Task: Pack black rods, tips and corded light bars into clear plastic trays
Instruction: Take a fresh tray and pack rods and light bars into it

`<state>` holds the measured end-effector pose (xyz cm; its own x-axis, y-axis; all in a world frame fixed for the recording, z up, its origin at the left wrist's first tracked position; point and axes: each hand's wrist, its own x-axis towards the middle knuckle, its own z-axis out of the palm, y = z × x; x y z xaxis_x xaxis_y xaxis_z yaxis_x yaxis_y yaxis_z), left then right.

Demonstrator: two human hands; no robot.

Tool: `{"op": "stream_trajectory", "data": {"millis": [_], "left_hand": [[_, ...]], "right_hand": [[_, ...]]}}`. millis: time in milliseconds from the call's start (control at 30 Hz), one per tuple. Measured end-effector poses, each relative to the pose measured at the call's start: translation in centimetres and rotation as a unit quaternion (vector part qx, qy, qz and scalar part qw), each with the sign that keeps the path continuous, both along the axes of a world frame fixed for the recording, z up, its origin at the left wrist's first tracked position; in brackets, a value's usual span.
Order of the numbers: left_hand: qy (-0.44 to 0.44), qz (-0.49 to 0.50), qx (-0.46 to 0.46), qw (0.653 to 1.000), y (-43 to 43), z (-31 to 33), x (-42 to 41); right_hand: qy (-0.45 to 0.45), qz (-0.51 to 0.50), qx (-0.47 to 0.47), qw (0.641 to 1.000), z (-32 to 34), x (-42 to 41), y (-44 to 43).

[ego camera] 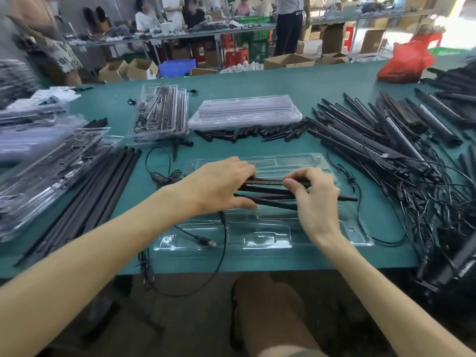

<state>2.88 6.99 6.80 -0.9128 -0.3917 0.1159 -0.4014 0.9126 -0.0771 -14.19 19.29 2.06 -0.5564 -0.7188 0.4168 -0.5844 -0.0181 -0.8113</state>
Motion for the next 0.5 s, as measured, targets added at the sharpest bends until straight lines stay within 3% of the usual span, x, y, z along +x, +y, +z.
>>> {"op": "stream_trajectory", "data": {"millis": [133,267,500], "left_hand": [[0.027,-0.024,-0.082,0.996,-0.2,-0.7,1.1],[0.028,0.07,-0.088,0.993,-2.0,-1.2,3.7],[0.04,0.298,-0.044,0.953,-5.4,-2.6,9.4]], "right_hand": [[0.075,-0.019,-0.037,0.996,-0.6,0.7,-0.3],[0.166,-0.059,-0.089,0.98,-0.9,1.0,-0.3],[0.2,-0.01,0.152,0.968,-3.3,0.6,-1.0]]}}
